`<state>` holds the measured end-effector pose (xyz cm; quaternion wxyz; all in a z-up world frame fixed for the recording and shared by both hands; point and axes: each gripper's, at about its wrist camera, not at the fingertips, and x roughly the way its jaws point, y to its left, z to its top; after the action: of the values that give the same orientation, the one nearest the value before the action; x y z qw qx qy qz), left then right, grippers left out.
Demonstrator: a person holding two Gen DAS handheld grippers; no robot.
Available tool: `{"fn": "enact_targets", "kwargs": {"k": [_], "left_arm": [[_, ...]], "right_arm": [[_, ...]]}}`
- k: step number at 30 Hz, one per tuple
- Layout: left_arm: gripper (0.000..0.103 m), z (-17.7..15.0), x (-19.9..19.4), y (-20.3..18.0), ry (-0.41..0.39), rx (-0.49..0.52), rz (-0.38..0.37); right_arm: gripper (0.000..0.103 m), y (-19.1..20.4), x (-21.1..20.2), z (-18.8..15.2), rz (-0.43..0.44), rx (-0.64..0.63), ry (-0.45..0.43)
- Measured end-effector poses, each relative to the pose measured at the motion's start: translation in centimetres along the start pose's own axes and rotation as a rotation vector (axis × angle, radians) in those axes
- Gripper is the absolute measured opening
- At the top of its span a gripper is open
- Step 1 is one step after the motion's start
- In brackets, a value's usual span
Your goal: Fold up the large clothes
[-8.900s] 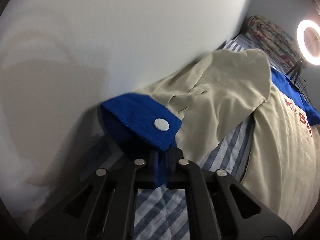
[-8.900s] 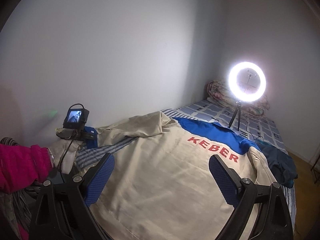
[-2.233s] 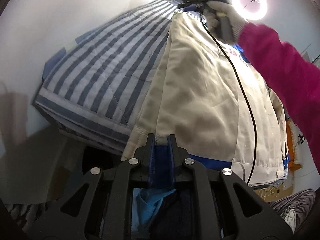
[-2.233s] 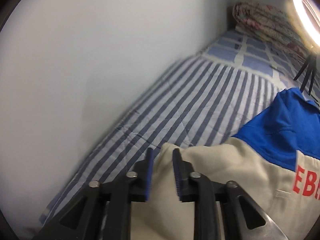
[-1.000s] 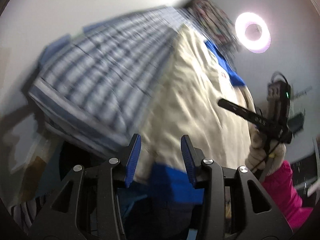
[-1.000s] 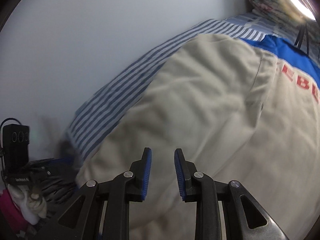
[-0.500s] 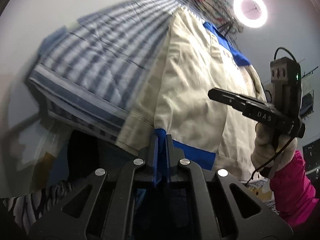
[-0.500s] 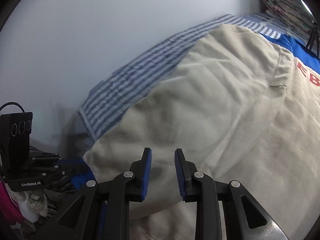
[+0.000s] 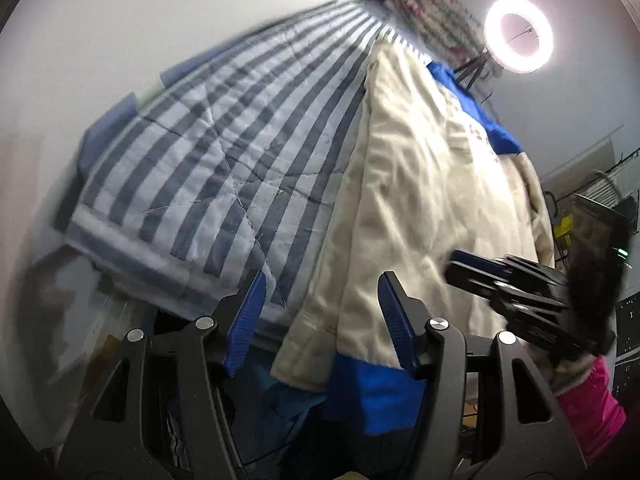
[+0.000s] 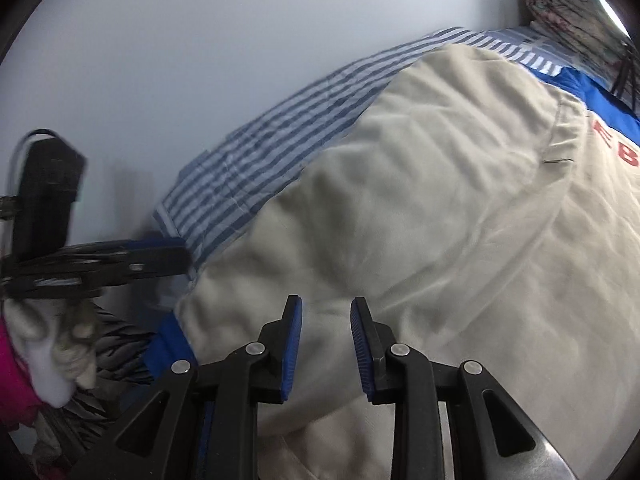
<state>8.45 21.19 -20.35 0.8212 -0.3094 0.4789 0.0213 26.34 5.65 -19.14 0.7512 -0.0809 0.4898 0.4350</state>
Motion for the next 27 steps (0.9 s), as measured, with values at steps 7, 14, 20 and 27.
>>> {"fn": "enact_targets", "kwargs": {"k": [7, 14, 20, 27], "left_arm": [[0.031, -0.5, 1.8, -0.5, 0.071, 0.016, -0.029], [0.011, -0.6, 0.5, -2.3, 0.019, 0.076, -0.03], [0.01, -0.3, -0.1, -3.6, -0.005, 0.09, -0.057], [0.009, 0.0, -0.1, -4.6, -0.022, 0.116, -0.075]], "right_arm": [[0.028, -1.2, 2.4, -0.7, -0.006, 0.039, 0.056], [0.031, -1.2, -0.2, 2.9, 0.026, 0.062, -0.022], [0.027, -2.1, 2.3, 8.6, -0.024, 0.126, -0.071], [0.03, -4.5, 7.4, 10.1, 0.038, 0.246, 0.038]]}}
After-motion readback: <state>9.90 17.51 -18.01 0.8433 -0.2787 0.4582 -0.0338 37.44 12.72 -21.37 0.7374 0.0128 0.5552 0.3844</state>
